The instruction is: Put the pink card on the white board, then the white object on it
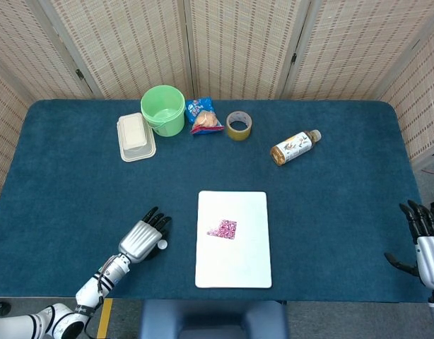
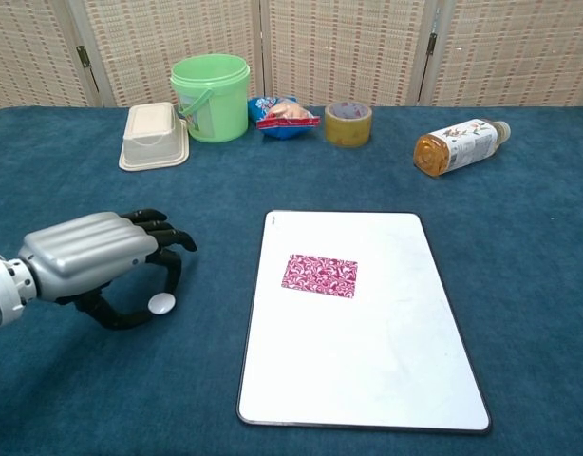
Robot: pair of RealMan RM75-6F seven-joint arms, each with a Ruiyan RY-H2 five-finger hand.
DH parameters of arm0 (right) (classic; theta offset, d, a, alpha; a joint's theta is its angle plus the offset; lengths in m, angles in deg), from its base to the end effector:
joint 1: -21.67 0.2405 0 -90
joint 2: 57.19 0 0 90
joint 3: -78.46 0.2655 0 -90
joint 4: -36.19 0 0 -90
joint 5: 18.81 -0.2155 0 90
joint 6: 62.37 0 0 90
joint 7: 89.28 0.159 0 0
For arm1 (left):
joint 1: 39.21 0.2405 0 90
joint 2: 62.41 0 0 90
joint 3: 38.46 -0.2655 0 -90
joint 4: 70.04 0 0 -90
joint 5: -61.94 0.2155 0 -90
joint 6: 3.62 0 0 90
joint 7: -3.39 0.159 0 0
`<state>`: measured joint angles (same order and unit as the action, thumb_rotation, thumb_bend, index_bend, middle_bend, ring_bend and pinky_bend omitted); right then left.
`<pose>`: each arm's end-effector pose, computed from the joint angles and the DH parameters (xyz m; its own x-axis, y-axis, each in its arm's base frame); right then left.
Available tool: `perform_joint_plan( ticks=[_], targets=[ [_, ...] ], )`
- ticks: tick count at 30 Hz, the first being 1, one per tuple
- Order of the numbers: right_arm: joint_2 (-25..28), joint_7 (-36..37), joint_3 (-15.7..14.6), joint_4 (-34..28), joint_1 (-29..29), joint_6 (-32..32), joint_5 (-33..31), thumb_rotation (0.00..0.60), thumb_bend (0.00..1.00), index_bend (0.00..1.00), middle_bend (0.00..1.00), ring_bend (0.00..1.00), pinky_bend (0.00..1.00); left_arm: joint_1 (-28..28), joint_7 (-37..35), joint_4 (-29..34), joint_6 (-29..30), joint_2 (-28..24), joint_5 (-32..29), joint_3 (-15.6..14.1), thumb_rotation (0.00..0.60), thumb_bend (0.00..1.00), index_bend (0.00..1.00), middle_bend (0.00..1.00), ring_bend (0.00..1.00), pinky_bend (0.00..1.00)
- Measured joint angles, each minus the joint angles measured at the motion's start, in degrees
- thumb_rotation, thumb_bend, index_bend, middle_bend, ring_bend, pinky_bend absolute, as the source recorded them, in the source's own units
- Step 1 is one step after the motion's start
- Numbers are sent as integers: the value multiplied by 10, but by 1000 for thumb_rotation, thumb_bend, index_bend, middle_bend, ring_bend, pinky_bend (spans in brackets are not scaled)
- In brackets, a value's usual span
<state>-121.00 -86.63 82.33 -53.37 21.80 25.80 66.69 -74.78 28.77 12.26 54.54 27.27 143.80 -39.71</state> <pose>-0.3429 -0.1737 0.1761 0.4038 0.0402 0.9140 -0.9133 0.0750 0.4002 -0.1913 0.2933 -0.0546 0.6932 0.1779 0.6985 0.6429 -0.5907 -0.4876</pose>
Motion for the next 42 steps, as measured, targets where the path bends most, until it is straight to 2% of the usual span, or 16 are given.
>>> perform_joint_plan(
  ticks=[6, 12, 18, 25, 31, 42],
  targets=[
    [1, -1, 0, -1, -2, 2, -1, 600, 153, 76, 78, 53, 29, -13, -1, 18, 1, -8, 2, 23, 600, 420, 484, 179, 151, 0],
    [2, -1, 1, -1, -2, 1, -3, 600, 153, 76, 78, 50, 29, -46, 12, 35, -15, -5, -6, 59, 600, 420, 481, 179, 150, 0],
    [1, 1, 1, 1, -3, -3, -9, 600, 153, 76, 78, 52, 29, -87, 37, 39, -51, 19, -29, 90, 600, 420, 480, 179, 149, 0],
    [3, 5, 3, 4, -2, -7, -15, 600, 153, 76, 78, 51, 29, -137, 70, 22, -89, 62, -86, 126, 600, 419, 480, 179, 149, 0],
    [3, 9, 4, 7, -1, -11, -19, 600, 153, 76, 78, 49, 29, -175, 107, 3, -112, 95, -133, 141, 600, 415, 479, 179, 148, 0],
    [3, 16, 4, 14, -3, -12, -21, 600, 153, 76, 78, 49, 29, -216, 142, -37, -118, 141, -181, 141, 600, 410, 468, 179, 147, 0]
  ],
)
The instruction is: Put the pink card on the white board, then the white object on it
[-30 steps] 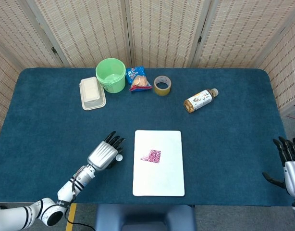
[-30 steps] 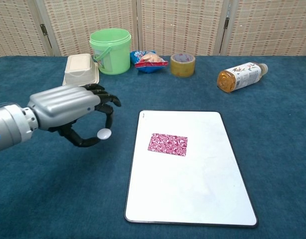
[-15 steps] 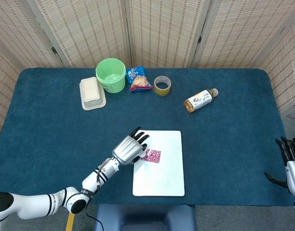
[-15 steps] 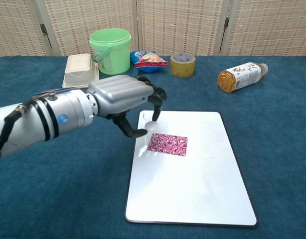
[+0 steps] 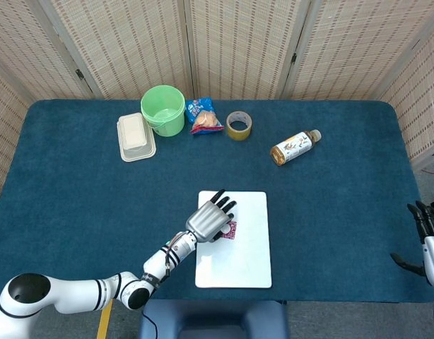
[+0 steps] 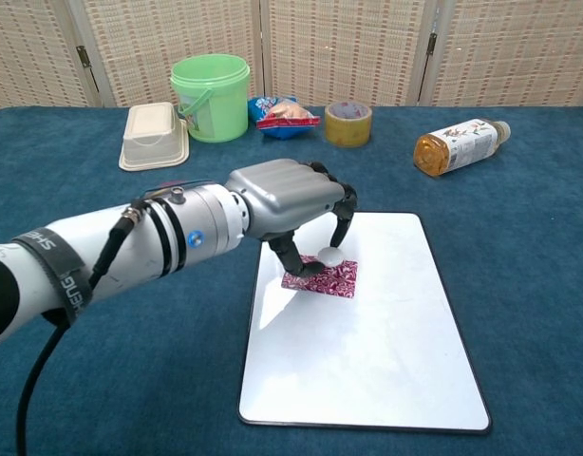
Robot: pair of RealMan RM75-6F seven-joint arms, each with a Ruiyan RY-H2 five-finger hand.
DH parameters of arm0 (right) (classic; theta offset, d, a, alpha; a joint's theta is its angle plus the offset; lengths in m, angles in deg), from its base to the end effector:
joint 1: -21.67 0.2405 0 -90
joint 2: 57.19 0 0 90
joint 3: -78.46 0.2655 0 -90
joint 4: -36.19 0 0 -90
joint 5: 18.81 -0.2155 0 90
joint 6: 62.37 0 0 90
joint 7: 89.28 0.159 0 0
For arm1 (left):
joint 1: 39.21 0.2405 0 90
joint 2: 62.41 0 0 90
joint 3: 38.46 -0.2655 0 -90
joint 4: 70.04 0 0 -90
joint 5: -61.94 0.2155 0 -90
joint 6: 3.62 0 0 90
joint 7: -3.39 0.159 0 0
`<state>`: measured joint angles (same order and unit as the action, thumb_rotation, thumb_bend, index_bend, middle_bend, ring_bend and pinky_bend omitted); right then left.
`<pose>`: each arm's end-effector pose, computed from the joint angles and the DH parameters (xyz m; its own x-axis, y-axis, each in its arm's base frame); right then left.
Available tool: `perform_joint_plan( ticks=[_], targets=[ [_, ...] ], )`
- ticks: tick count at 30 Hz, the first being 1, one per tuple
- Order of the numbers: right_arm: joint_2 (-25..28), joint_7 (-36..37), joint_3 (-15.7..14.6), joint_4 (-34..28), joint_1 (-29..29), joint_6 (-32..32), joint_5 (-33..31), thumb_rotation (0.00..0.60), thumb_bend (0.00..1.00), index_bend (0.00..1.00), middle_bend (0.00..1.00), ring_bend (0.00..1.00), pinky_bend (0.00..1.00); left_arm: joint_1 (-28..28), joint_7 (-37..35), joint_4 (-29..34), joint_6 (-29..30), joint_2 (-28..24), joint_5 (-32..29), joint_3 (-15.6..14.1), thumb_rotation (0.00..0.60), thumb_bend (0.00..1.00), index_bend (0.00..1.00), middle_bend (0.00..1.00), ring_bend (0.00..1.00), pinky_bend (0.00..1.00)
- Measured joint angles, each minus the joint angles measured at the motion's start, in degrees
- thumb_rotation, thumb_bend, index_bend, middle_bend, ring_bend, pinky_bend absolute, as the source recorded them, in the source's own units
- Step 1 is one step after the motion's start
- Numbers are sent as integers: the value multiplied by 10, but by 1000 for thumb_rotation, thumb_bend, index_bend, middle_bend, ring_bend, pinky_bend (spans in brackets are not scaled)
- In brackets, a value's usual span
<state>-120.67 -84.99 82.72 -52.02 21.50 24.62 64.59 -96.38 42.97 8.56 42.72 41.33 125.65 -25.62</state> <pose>-0.3548 -0.1728 0.1817 0.4018 0.0296 0.9152 -0.9107 0.1176 0.3960 -0.0220 0.3462 -0.1199 0.6816 0.1121 0.7231 0.5632 -0.7113 -0.4206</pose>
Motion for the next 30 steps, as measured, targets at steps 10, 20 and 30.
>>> perform_joint_plan(
  ticks=[10, 20, 30],
  targets=[
    [0, 3, -1, 1, -3, 5, 3, 600, 153, 76, 78, 50, 29, -15, 32, -10, 8, 14, -45, -9, 600, 363, 208, 148, 98, 0],
    [4, 1, 0, -3, -5, 9, 5, 600, 153, 76, 78, 51, 29, -6, 25, 27, 52, -8, -79, -1, 600, 343, 127, 113, 72, 0],
    [12, 11, 3, -5, 7, -5, 9, 600, 153, 76, 78, 56, 29, 78, -53, 105, 151, -119, -70, 5, 600, 351, 165, 113, 93, 0]
  ],
)
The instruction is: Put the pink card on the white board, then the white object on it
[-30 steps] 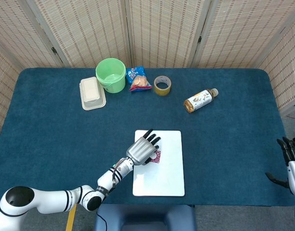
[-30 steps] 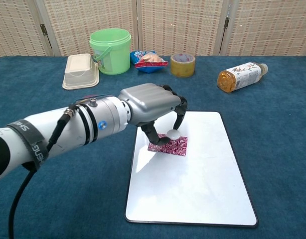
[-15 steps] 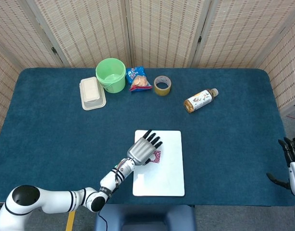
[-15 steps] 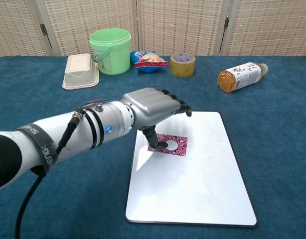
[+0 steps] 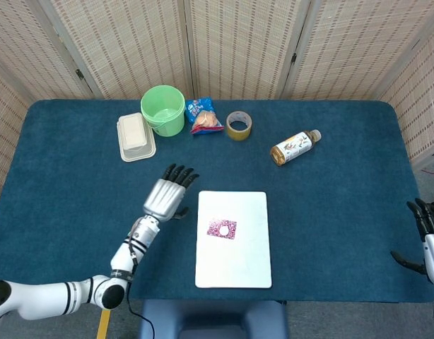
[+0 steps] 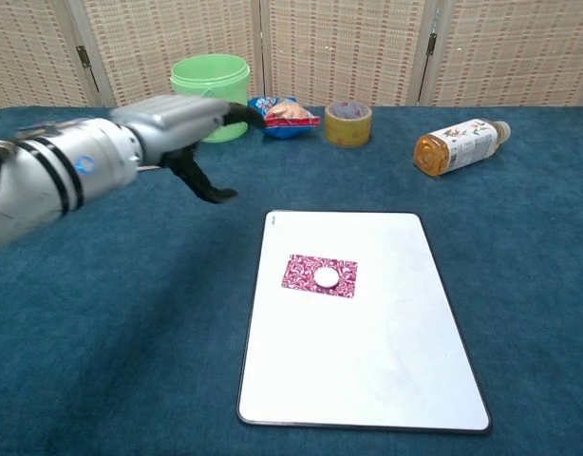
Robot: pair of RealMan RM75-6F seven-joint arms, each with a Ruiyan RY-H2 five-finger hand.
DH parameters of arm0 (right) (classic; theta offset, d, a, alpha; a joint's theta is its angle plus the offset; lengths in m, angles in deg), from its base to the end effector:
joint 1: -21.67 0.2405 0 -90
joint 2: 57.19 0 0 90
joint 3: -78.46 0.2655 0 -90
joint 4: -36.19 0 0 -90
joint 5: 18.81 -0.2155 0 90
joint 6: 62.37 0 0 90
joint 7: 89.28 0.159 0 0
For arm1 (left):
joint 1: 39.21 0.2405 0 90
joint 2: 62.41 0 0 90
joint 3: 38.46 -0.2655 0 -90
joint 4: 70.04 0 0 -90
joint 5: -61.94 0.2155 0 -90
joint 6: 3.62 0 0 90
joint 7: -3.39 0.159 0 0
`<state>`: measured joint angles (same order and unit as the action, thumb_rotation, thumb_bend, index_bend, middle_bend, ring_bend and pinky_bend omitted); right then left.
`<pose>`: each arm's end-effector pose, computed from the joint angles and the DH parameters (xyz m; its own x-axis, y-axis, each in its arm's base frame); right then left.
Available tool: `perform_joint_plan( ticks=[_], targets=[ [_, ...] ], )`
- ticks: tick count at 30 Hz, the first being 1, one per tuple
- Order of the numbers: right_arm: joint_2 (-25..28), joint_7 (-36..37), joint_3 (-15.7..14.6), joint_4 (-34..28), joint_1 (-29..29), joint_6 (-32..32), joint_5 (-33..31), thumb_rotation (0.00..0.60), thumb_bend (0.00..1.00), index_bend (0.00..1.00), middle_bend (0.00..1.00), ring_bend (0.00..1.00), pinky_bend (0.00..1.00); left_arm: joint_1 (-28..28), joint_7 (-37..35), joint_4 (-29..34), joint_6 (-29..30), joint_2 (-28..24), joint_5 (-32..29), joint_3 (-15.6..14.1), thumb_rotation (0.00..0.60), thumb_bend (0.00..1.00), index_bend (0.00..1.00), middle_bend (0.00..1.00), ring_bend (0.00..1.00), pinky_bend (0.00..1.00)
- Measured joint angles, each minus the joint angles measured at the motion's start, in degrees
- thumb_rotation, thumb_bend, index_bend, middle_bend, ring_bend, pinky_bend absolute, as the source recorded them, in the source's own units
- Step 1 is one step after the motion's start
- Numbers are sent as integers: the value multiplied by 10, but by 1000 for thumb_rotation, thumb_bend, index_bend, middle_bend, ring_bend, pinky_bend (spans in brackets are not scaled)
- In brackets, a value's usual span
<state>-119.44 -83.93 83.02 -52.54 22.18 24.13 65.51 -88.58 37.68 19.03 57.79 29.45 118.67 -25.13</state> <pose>-0.3502 -0.1784 0.1865 0.3959 0.0316 0.9178 -0.9156 0.0901 0.3918 -0.0833 0.3743 -0.0262 0.5013 0.1162 0.8575 0.8071 -0.4202 -0.4148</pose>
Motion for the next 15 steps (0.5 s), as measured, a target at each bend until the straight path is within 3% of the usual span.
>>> perform_joint_plan(
  ticks=[15],
  targets=[
    [18, 112, -4, 14, 23, -36, 20, 600, 153, 76, 89, 78, 36, 190, -131, 72, 187, -170, 94, -56, 600, 358, 199, 123, 97, 0]
  ],
)
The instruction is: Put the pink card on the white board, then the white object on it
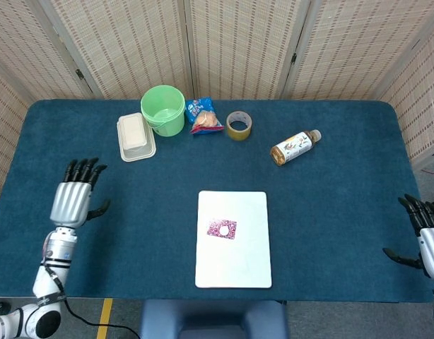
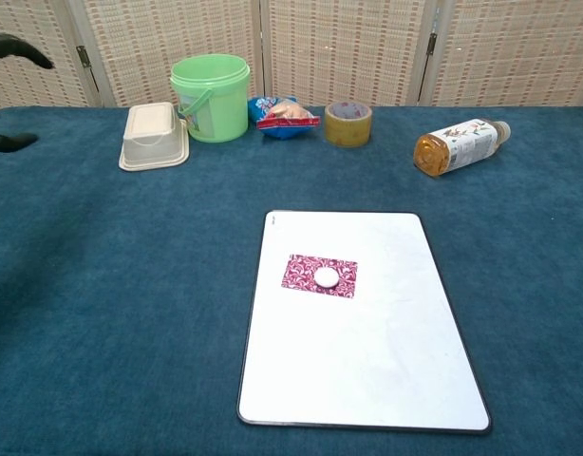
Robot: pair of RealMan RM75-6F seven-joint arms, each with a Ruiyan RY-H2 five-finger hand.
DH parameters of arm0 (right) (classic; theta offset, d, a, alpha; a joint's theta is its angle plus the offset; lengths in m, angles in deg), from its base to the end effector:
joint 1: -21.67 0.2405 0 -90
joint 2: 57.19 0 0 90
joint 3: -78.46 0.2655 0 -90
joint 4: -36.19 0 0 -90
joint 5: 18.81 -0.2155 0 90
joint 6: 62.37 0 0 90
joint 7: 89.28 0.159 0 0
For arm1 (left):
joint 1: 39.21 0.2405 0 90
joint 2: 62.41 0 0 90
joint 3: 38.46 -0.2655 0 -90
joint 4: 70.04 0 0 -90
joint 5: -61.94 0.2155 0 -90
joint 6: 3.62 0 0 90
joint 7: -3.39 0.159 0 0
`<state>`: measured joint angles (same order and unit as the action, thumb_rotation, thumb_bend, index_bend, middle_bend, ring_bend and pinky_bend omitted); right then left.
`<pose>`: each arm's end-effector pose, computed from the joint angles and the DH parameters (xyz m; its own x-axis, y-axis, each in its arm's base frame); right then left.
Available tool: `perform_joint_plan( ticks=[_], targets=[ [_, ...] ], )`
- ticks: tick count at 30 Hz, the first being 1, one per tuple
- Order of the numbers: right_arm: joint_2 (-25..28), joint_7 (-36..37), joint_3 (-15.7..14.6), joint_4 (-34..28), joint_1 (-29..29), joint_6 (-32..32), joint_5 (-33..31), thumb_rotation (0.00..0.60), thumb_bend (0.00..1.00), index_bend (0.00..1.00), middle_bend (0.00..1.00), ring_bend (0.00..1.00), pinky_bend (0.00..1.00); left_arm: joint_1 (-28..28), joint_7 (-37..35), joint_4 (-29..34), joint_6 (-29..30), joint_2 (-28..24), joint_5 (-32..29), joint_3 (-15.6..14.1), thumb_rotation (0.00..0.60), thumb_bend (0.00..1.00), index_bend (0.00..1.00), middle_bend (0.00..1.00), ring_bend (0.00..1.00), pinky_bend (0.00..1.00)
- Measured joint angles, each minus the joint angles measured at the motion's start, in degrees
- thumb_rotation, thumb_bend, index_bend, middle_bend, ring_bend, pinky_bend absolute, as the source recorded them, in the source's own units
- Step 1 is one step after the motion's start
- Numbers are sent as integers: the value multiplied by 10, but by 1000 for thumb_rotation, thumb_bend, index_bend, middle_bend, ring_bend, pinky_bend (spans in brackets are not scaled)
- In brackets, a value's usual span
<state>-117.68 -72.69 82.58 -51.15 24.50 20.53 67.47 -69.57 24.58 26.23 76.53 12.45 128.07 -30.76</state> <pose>-0.3500 -0.1914 0.1881 0.2621 -0.0173 0.9649 -0.9644 0.0324 0.2626 -0.2141 0.3285 0.1005 0.4384 -0.0676 0.8962 0.8892 -0.1124 -0.4435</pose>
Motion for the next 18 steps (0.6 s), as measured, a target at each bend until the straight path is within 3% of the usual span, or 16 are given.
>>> perform_joint_plan(
  ticks=[8, 18],
  targets=[
    [2, 41, -7, 15, 11, -3, 23, 600, 153, 76, 90, 79, 36, 94, -23, 33, 56, -54, 17, -50, 600, 358, 198, 123, 95, 0],
    [-9, -21, -15, 0, -8, 37, 30, 600, 153, 76, 88, 63, 36, 187, -65, 57, 139, -78, 81, -88, 600, 358, 206, 123, 95, 0]
  ],
)
